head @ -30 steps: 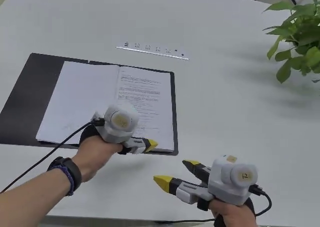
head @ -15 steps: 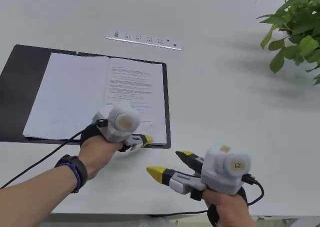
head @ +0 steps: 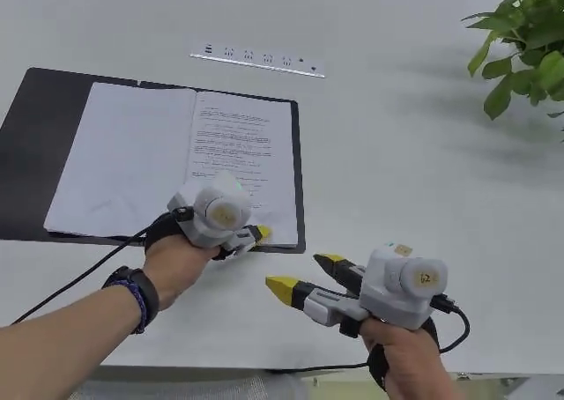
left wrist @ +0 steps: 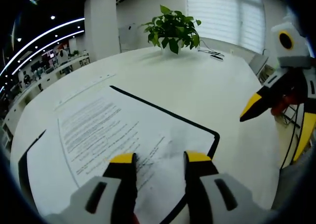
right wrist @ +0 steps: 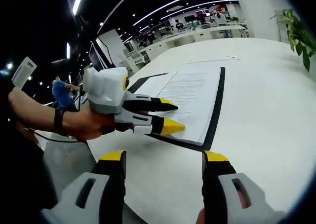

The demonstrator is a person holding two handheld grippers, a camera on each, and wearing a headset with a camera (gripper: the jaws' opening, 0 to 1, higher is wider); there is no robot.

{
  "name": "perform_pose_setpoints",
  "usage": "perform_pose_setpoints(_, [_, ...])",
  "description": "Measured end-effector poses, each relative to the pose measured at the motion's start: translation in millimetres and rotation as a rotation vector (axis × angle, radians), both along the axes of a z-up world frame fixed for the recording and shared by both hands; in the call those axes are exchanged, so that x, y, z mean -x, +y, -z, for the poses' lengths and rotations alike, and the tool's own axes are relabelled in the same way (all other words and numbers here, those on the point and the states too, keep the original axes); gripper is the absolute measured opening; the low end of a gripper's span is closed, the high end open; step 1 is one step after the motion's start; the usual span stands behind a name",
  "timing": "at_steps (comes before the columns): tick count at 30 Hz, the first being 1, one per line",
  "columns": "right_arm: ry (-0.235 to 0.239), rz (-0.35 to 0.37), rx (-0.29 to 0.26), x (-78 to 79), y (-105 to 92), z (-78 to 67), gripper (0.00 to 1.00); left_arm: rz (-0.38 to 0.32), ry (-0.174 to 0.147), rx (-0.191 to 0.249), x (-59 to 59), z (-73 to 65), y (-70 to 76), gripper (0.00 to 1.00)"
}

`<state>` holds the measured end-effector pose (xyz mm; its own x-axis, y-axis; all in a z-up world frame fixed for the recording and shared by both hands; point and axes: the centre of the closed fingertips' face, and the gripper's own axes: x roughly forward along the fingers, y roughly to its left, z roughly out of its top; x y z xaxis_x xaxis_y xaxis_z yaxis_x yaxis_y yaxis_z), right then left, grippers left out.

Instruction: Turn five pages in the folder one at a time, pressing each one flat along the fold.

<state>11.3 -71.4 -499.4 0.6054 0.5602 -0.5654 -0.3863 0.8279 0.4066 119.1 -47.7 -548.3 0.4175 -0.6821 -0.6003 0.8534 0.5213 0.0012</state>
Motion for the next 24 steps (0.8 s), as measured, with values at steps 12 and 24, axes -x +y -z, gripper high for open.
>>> perform_pose_setpoints(12, [0.006, -0.001, 0.0, 2.1, -0.9, 4.3, 0.6, 0.073, -0.044, -0.023, 9.7, 1.0, -7.3, 0.03])
perform_pose_setpoints(24, [-0.005, -0.001, -0.002, -8.9, -1.2, 3.3, 0.6, 0.085, -0.027, -0.03, 5.4, 0.6, -6.9, 0.0])
